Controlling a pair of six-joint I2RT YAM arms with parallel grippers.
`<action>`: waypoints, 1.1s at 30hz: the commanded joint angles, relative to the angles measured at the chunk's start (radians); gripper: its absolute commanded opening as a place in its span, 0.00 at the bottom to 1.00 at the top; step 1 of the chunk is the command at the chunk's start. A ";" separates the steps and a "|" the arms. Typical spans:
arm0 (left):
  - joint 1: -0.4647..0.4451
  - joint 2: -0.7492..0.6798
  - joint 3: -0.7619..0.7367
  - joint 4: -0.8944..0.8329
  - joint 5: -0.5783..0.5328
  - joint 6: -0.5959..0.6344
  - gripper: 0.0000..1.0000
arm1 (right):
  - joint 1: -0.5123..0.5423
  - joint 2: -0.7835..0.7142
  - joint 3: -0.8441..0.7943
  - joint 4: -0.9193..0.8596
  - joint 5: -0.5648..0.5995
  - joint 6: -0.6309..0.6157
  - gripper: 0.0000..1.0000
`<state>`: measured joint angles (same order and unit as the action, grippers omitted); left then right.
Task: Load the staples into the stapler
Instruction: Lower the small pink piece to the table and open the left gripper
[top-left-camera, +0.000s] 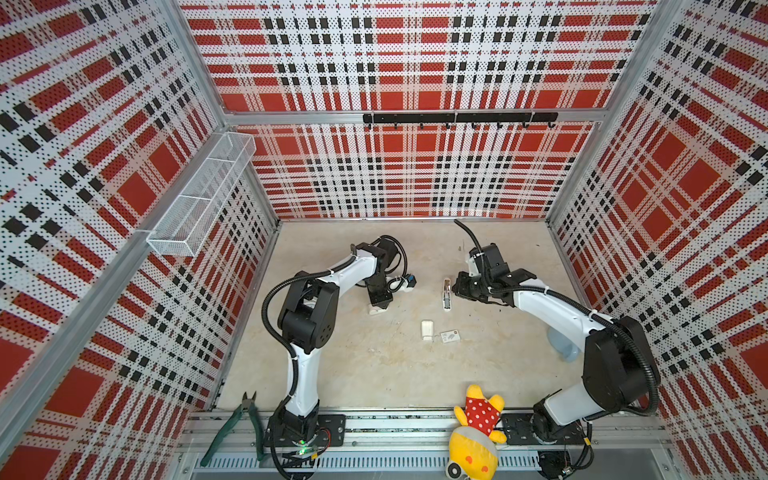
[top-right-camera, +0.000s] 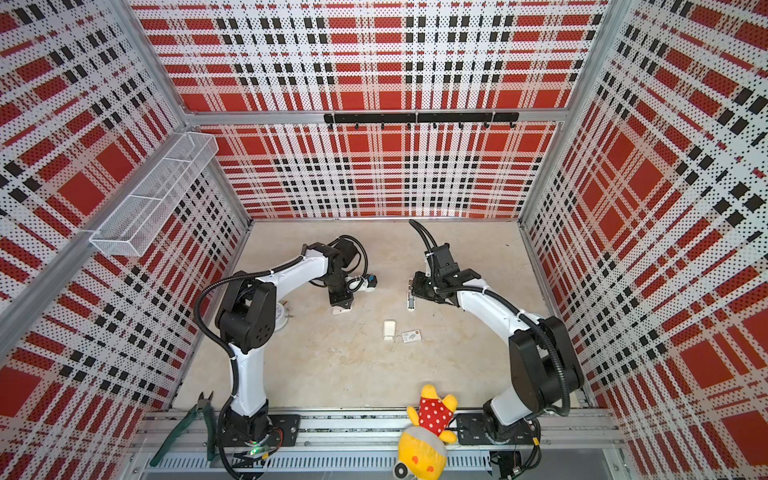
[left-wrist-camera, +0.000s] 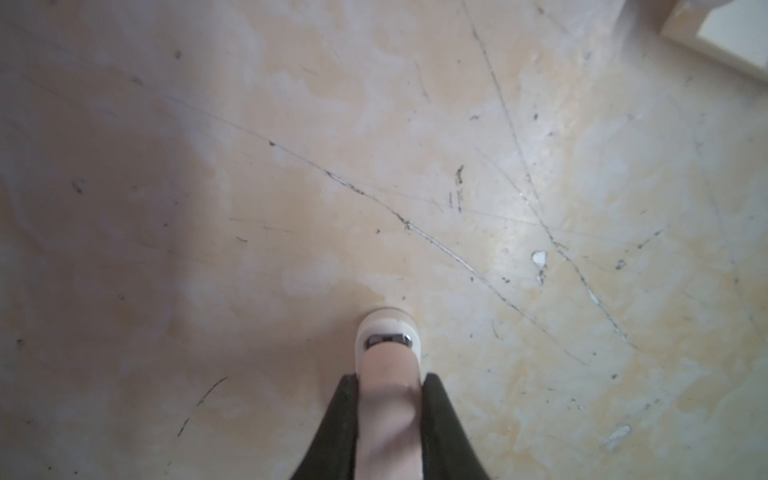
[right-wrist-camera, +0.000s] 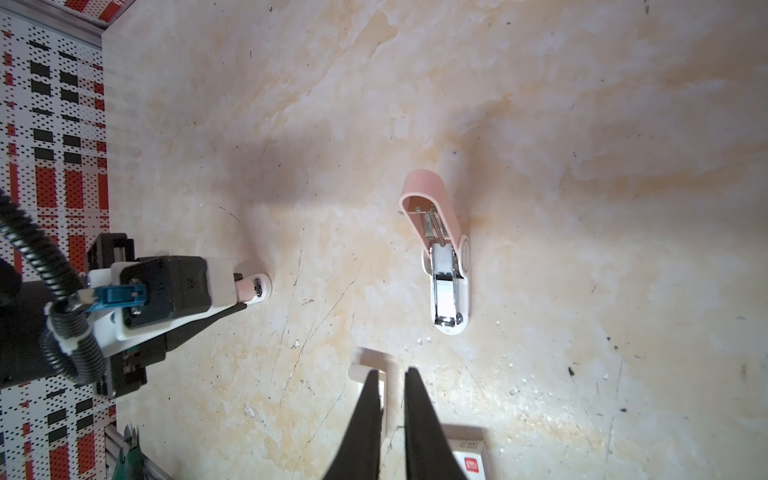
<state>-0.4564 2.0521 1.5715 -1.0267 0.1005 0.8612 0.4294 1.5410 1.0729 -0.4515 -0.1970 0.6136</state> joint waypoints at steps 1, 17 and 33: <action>0.009 -0.045 -0.013 -0.030 0.009 0.013 0.13 | -0.005 -0.017 -0.003 0.038 0.012 0.002 0.15; 0.028 -0.082 -0.027 -0.029 0.028 0.017 0.23 | -0.006 -0.004 -0.002 0.048 0.013 0.005 0.16; 0.046 -0.097 -0.093 0.047 0.048 0.002 0.38 | -0.005 -0.001 -0.028 0.059 0.025 0.009 0.17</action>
<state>-0.4107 2.0018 1.4914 -1.0035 0.1379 0.8577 0.4294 1.5410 1.0576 -0.4290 -0.1886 0.6174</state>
